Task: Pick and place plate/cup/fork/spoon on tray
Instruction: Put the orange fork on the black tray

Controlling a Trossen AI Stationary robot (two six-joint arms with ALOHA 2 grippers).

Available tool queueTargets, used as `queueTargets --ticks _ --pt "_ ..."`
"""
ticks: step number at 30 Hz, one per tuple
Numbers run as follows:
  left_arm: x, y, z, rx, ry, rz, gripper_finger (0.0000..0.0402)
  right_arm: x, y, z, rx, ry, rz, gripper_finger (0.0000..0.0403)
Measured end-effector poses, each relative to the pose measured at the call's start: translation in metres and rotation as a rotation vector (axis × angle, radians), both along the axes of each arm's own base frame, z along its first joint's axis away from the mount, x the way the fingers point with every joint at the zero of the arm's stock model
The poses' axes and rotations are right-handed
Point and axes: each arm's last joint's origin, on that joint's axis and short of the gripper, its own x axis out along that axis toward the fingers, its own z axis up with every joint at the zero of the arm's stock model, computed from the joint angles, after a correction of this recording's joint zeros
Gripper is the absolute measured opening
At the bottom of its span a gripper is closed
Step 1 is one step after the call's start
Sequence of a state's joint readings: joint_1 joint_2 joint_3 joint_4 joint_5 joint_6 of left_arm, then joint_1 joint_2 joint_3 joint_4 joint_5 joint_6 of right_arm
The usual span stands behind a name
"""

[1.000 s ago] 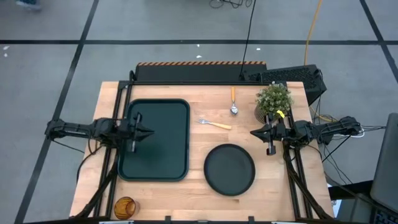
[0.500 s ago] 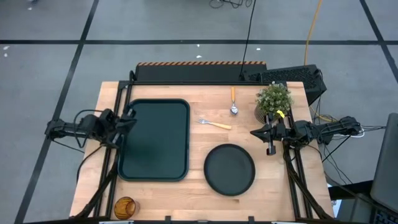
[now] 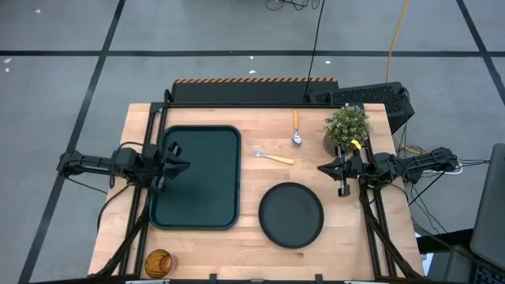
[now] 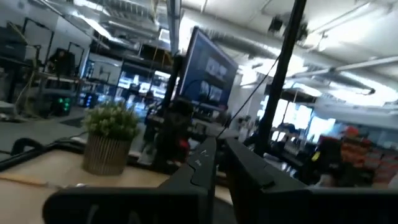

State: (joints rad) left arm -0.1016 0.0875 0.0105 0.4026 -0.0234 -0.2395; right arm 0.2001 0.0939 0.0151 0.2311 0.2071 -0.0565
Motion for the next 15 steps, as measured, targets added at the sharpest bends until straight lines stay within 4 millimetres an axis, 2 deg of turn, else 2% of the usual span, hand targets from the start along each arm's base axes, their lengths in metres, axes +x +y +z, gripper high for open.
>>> queueTargets --ticks 3,6,9,15 --pt "-0.001 0.005 0.005 -0.015 -0.028 0.157 0.0036 0.000 0.000 0.000 0.000 0.000 0.000 0.0000" --pt "-0.005 0.009 0.024 -0.020 -0.009 0.250 0.0042 0.000 0.000 0.001 0.003 -0.014 0.000 0.0000" --pt "-0.008 0.011 0.045 -0.014 0.169 0.302 0.0059 -0.001 0.000 0.008 0.035 -0.084 0.003 0.0000" --pt "-0.006 0.015 0.091 -0.046 0.513 0.450 0.0082 -0.006 -0.002 0.024 0.272 -0.256 0.030 0.0000"
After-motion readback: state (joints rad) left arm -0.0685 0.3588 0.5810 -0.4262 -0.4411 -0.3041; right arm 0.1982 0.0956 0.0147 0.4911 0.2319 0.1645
